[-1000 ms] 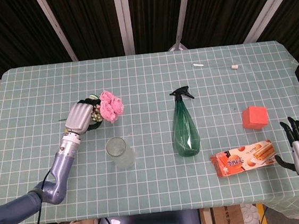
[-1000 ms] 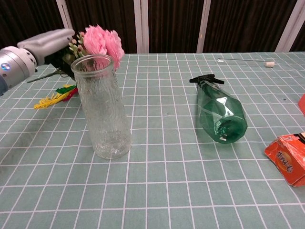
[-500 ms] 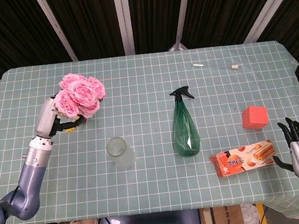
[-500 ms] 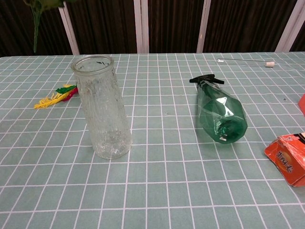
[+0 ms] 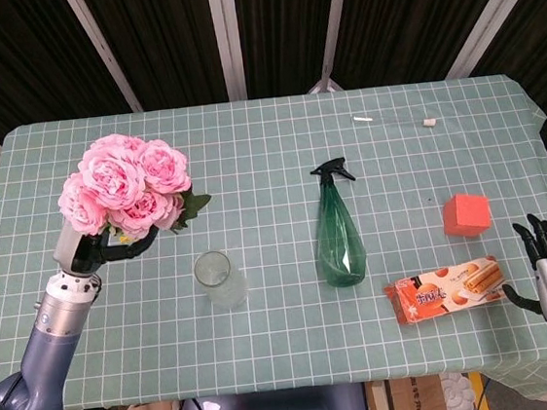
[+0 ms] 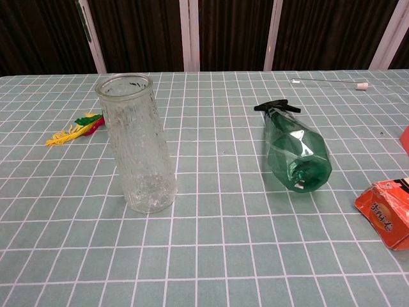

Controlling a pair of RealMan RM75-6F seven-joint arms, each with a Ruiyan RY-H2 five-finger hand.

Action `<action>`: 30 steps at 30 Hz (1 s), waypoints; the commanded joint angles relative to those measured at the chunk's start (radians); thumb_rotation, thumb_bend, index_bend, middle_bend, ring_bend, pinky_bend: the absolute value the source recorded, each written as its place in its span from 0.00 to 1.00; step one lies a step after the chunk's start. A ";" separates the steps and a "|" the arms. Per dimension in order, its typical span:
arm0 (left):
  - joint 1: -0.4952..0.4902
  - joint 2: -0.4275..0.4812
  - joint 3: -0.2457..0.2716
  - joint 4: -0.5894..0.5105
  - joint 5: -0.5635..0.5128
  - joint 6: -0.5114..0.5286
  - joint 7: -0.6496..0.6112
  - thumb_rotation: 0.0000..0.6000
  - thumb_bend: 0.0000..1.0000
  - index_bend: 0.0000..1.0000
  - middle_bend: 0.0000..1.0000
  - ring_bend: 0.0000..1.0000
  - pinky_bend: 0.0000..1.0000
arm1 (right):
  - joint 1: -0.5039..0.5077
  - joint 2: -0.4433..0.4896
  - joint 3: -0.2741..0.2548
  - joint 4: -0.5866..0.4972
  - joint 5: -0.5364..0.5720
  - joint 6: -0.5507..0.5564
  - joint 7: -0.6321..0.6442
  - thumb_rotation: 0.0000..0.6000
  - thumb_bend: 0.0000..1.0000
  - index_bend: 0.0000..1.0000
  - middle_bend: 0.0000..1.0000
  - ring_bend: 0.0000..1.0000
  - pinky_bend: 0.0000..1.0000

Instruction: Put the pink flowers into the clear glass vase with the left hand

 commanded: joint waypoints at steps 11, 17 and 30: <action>-0.033 -0.014 0.023 -0.127 0.008 -0.077 0.064 1.00 0.42 0.33 0.40 0.32 0.37 | -0.005 0.006 0.002 0.000 -0.004 0.009 0.016 1.00 0.23 0.13 0.03 0.01 0.00; -0.040 -0.050 0.040 -0.101 -0.012 -0.102 0.072 1.00 0.42 0.33 0.40 0.32 0.37 | -0.009 0.011 0.004 -0.001 -0.005 0.014 0.028 1.00 0.23 0.13 0.03 0.01 0.00; -0.038 -0.138 0.103 0.033 -0.004 -0.132 0.106 1.00 0.41 0.33 0.39 0.32 0.37 | -0.011 0.013 0.007 0.002 -0.003 0.016 0.039 1.00 0.23 0.13 0.03 0.01 0.00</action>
